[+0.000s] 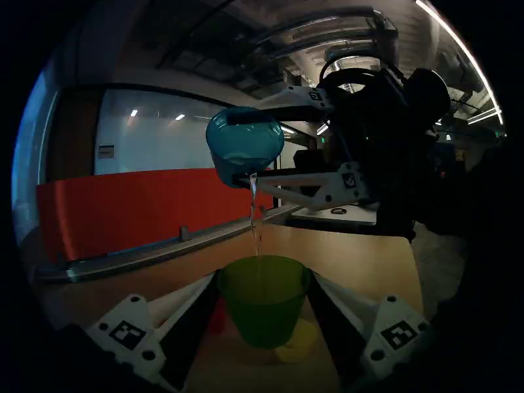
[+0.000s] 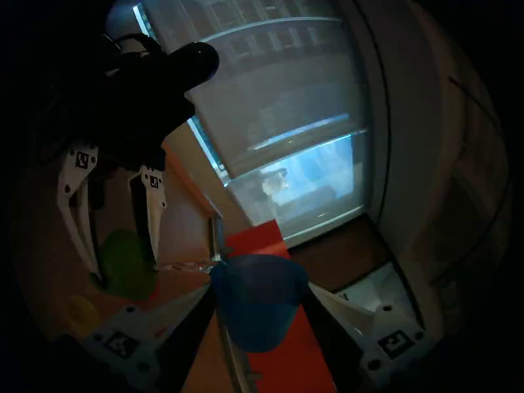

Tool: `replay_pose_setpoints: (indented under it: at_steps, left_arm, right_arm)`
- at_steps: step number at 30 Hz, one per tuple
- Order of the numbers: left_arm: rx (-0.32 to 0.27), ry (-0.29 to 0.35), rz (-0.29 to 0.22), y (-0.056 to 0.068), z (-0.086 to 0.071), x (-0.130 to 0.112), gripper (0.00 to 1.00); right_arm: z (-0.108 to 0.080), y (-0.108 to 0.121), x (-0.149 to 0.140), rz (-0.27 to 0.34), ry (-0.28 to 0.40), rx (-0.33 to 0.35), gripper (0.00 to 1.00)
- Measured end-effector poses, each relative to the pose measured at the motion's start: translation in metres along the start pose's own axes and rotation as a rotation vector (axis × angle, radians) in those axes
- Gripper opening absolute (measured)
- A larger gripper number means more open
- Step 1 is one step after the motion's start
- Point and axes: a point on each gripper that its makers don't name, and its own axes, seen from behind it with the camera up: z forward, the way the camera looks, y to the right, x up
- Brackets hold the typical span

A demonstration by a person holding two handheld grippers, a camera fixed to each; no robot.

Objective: Pour water

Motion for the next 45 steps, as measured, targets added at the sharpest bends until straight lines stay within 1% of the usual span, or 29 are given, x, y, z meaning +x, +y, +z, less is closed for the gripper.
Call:
replay_pose_setpoints:
  at_steps: [6, 15, 21, 45]
  left_arm:
    - [0.002, 0.002, -0.001, 0.000, 0.000, -0.001, 0.89]
    - [0.006, 0.004, -0.004, -0.002, 0.000, -0.001, 0.89]
    - [0.003, 0.005, 0.000, 0.001, 0.000, 0.001, 0.89]
    - [-0.001, 0.000, 0.003, 0.003, 0.002, 0.000, 0.89]
  right_arm:
    - [0.000, 0.000, 0.001, -0.016, 0.002, -0.004, 0.90]
    - [0.000, 0.001, 0.005, -0.058, 0.005, -0.011, 0.90]
    - [-0.001, 0.003, 0.006, -0.081, 0.008, -0.016, 0.90]
    - [-0.002, 0.010, 0.007, -0.169, 0.009, -0.029, 0.90]
